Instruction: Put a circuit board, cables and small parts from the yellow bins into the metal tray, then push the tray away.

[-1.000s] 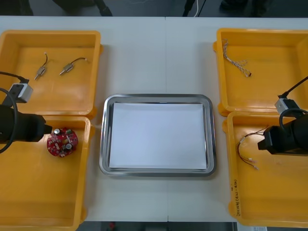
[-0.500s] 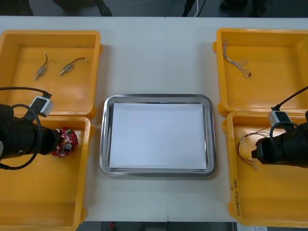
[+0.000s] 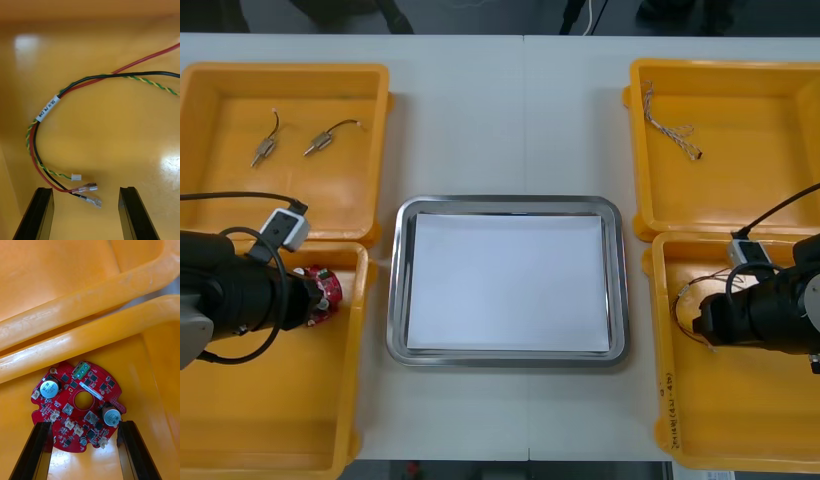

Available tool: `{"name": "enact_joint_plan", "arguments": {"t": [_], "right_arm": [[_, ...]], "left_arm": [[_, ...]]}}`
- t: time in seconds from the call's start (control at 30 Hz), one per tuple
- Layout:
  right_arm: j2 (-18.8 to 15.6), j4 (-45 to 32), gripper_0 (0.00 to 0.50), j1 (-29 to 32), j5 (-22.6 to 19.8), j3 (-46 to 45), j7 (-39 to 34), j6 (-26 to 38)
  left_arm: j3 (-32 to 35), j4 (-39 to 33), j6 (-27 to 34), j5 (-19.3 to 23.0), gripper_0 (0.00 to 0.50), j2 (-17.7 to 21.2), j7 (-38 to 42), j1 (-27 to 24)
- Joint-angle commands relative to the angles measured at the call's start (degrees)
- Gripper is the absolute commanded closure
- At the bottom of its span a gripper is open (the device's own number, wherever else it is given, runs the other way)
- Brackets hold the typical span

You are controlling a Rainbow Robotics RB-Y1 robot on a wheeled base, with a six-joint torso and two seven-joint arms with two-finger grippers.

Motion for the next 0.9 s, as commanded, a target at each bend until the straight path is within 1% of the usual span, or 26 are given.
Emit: {"name": "enact_joint_plan", "arguments": {"t": [0.03,0.23,0.37,0.43,0.5,0.6,0.8,0.9], "right_arm": [[-1.0,-0.62,0.0,3.15,1.77,1.32,1.21,-1.76],[-0.91,-0.71,0.0,5.0,2.74,2.02,1.38,-4.66],[0.41,-0.71,0.0,5.26,3.62,2.11,1.38,-4.57],[0.93,-0.71,0.0,5.26,4.23,2.11,1.38,-4.48],[1.55,-0.71,0.0,5.26,4.93,2.2,1.38,-4.57],[1.9,-0.71,0.0,5.26,5.55,2.55,1.47,-4.75],[3.13,-0.71,0.0,5.26,6.96,2.99,1.47,-4.75],[3.75,-0.71,0.0,5.35,7.22,3.08,1.3,-4.75]], "left_arm": [[-1.93,-1.86,-2.62,-1.07,0.0,1.5,2.65,1.4],[-2.98,-1.6,-4.2,-1.95,0.0,0.71,3.79,1.66],[-3.68,-0.8,-4.73,-3.18,0.0,0.53,4.15,1.83],[-4.39,0.07,-5.96,-3.79,0.0,0.53,4.41,1.83],[-5.44,1.92,-8.77,-4.41,0.0,0.53,4.67,1.83],[-6.14,3.33,-10.61,-5.29,0.0,0.53,4.85,1.83],[-6.5,3.24,-10.61,-4.58,0.0,0.53,5.2,1.83],[-7.02,3.33,-10.61,-4.94,0.0,0.62,5.38,1.83]]}}
